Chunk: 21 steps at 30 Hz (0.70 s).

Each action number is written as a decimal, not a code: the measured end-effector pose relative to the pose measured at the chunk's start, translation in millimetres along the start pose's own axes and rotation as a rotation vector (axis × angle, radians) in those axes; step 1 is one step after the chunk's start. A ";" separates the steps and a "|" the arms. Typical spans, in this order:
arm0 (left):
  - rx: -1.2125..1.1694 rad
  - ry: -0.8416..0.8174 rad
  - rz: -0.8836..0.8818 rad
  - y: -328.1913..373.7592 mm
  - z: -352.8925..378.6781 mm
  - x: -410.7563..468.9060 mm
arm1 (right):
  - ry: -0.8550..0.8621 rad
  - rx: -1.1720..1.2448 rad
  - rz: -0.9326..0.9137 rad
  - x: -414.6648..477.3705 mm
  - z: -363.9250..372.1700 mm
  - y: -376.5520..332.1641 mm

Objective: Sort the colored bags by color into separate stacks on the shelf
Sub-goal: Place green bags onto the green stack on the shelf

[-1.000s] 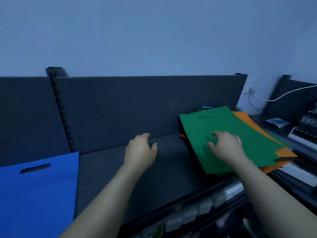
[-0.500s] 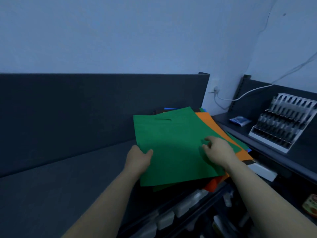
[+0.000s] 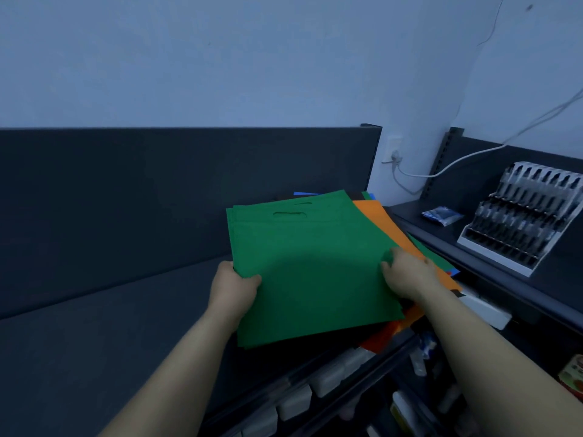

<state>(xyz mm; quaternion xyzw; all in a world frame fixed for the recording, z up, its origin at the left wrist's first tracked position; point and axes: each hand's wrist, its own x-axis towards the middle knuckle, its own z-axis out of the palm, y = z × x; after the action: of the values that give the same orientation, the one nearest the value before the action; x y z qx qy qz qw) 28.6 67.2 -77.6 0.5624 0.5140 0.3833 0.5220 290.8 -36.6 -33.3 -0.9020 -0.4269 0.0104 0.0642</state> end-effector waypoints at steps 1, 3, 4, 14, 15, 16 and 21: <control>-0.022 -0.007 -0.012 0.5 1.4 -0.5 | -0.017 0.045 -0.009 0.2 1.8 -0.7; -0.051 -0.034 -0.048 -0.4 5.3 -0.9 | -0.013 0.192 -0.058 0.7 2.9 -5.5; -0.062 -0.042 -0.056 -1.0 7.2 -0.8 | -0.016 0.285 -0.073 1.1 3.0 -7.6; -0.078 -0.019 -0.038 -2.5 7.5 -4.8 | 0.024 0.141 -0.084 0.9 10.1 1.2; -0.086 -0.026 -0.045 -3.0 9.2 -5.8 | 0.044 0.202 -0.121 1.1 11.3 -0.1; -0.095 -0.032 -0.052 -3.5 10.5 -6.7 | 0.051 0.269 -0.140 0.9 11.8 -1.7; -0.093 -0.024 -0.054 -2.1 9.6 -8.1 | 0.090 0.263 -0.094 2.7 11.6 1.6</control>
<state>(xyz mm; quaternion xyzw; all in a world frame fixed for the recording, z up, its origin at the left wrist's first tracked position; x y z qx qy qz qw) 36.1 57.2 -80.4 0.5282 0.5044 0.3859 0.5636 292.8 -34.3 -45.0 -0.8644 -0.4604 0.0227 0.2011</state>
